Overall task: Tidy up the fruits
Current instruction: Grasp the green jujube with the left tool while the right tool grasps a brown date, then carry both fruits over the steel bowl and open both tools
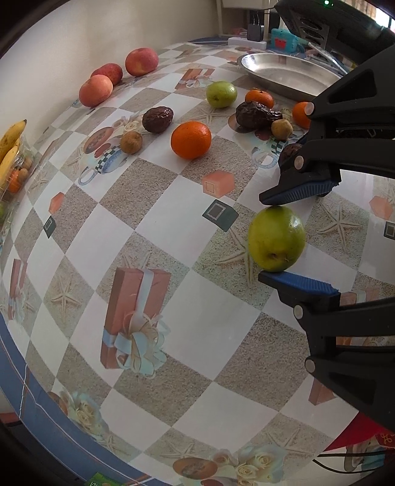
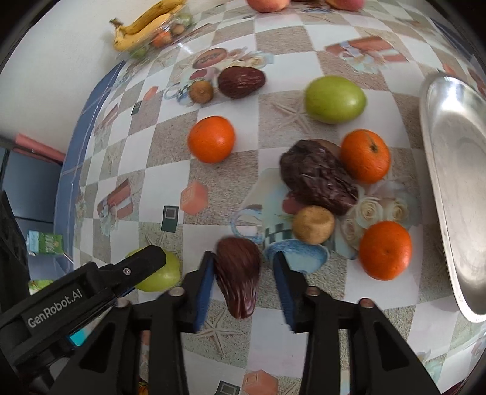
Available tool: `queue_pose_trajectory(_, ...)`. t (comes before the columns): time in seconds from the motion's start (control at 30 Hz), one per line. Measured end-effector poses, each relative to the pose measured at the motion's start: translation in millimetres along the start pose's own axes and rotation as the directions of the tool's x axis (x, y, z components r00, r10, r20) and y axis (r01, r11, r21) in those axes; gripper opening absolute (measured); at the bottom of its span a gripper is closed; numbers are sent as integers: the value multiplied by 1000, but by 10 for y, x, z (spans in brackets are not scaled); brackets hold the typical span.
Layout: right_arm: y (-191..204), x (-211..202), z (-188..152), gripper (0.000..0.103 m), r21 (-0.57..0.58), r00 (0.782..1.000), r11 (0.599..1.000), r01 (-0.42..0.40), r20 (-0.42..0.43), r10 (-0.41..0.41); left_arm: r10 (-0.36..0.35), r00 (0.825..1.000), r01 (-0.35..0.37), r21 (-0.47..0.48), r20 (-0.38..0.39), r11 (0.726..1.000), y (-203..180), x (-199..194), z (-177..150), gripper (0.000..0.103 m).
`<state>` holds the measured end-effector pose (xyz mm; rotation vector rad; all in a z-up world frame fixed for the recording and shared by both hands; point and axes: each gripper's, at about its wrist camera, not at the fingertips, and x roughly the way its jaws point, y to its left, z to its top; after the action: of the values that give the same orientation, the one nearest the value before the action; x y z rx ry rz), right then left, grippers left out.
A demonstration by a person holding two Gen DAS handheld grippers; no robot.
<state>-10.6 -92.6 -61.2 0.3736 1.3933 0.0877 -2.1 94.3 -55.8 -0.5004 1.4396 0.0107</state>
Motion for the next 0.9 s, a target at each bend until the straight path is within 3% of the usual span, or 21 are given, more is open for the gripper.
queue_pose_trajectory(0.43,-84,-180,23,33,33,998,999,-22,66,20,24,998,-24,16,54,1000,-67,-95,-20,44)
queue_pose_trajectory(0.9,-182,-333,64,33,57,994,998,-38,109,32,-21,997,20,25,74,1000,-90,-162,-6,43)
